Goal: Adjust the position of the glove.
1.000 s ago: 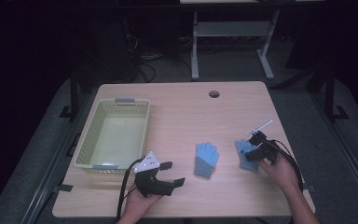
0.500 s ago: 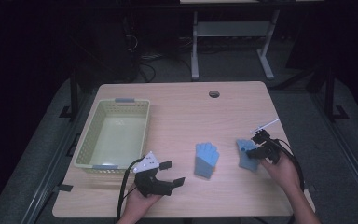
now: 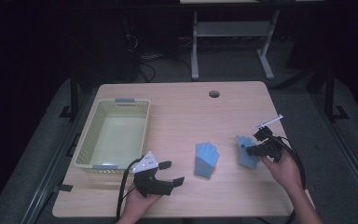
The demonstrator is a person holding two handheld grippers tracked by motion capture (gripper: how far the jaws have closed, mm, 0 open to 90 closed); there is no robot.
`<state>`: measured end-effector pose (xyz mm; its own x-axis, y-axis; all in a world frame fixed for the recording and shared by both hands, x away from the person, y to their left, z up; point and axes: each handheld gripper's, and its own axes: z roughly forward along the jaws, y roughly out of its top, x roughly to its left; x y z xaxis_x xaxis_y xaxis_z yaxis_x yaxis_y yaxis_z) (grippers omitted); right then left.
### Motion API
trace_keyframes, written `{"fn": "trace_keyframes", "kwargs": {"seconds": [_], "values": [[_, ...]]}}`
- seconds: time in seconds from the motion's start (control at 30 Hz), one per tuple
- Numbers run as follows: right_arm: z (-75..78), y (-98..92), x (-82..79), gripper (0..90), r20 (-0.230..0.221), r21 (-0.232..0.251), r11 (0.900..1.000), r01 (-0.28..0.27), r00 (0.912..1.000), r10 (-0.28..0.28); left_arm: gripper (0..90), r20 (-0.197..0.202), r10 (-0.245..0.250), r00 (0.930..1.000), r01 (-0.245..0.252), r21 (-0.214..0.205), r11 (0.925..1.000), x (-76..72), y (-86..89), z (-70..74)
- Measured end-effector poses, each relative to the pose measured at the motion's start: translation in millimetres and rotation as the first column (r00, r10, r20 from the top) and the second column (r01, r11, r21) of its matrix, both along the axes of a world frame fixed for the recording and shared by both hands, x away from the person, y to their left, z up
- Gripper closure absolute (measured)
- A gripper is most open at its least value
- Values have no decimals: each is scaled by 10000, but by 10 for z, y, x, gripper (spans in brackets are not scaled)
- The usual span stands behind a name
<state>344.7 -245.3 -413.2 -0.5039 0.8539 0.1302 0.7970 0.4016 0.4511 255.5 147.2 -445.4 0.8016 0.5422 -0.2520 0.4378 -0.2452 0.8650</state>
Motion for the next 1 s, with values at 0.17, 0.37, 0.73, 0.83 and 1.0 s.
{"fn": "trace_keyframes", "kwargs": {"seconds": [0.17, 0.37, 0.73, 0.83, 1.0], "values": [[81, 21, -3, 831, 216, -38, 10000, -54, 9998, 55, 196, -48, 22, 10000, -22, -15, 10000, 3, 5, 0], [185, 59, -23, 832, 394, -69, 9998, -187, 9990, 189, 196, -23, 8, 10000, -8, -3, 10000, -1, 9, 7], [301, 225, -50, 832, 501, -63, 9984, -565, 9971, 567, 196, 77, 75, 9999, -75, 29, 10000, -3, 15, 18], [335, 270, -62, 832, 536, 57, 9980, -624, 9966, 620, 196, 100, 75, 9999, -75, 8, 10000, -4, 18, 25], [383, 358, -86, 831, 683, 30, 9961, -877, 9938, 873, 196, 99, 76, 9999, -76, 29, 10000, -5, 22, 24]]}}
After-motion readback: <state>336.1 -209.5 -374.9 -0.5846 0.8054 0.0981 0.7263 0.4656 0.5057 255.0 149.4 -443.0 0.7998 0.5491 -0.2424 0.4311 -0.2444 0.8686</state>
